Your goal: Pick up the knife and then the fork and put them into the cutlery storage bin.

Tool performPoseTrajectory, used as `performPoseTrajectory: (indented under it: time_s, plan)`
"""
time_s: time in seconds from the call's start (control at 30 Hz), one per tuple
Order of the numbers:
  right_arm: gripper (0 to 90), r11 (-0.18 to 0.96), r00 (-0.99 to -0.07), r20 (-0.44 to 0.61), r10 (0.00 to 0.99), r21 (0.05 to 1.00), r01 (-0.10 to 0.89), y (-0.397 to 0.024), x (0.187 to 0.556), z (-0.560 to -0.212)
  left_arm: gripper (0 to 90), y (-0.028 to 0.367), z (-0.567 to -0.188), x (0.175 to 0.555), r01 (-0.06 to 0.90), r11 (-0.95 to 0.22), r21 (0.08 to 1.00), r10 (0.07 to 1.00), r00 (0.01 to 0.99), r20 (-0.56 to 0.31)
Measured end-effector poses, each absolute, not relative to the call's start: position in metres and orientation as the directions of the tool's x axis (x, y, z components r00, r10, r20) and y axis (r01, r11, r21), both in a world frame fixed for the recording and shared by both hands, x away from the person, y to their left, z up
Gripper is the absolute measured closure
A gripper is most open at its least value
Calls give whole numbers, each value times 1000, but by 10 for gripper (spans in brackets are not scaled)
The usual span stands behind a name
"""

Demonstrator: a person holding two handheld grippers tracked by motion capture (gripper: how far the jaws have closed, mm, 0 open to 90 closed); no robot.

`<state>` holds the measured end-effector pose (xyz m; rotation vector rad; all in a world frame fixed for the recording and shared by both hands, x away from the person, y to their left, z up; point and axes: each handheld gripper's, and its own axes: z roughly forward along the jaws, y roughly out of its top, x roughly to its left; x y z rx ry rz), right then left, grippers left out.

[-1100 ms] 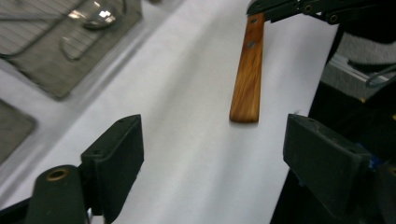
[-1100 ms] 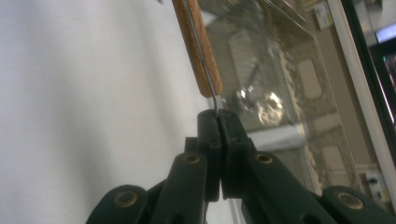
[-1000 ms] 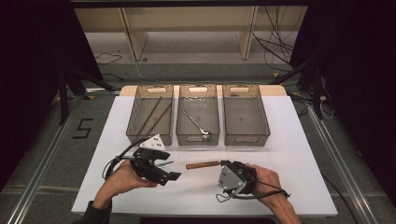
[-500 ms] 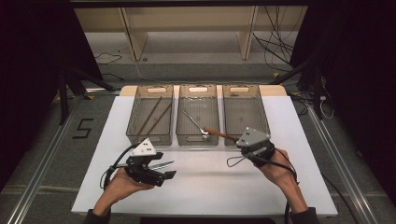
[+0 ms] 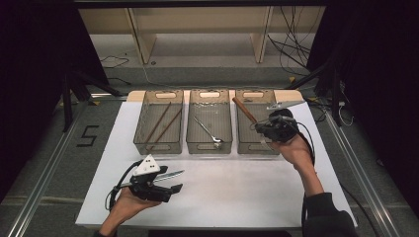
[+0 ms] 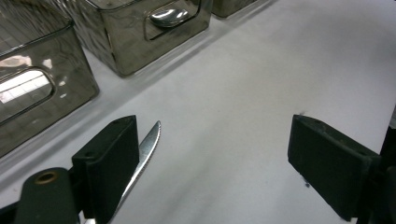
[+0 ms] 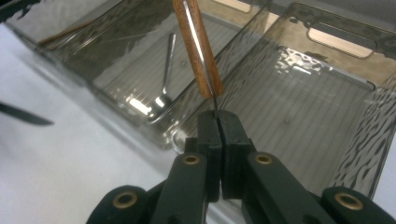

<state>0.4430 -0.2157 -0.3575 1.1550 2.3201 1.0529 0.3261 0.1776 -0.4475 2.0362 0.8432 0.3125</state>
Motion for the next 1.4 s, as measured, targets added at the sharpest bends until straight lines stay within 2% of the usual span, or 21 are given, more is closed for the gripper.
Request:
performPoseTrajectory:
  time_s: [0.4,0.6,1.03,1.4]
  plan:
    - [892,254,-482,136,865,711,656,-224,494,-356,164,190,-452,323,428,-293,855,702,703,-112]
    - [892,220,-428,151,891,680,699,-224,511,-363,164,193,-456,323,429,-268,863,714,689,-121]
    - [892,168,-339,148,929,648,743,-224,526,-381,164,197,-461,323,425,-252,870,727,676,-120]
    - [890,169,-316,145,937,606,778,-222,530,-401,164,198,-462,324,429,-250,868,732,671,-121]
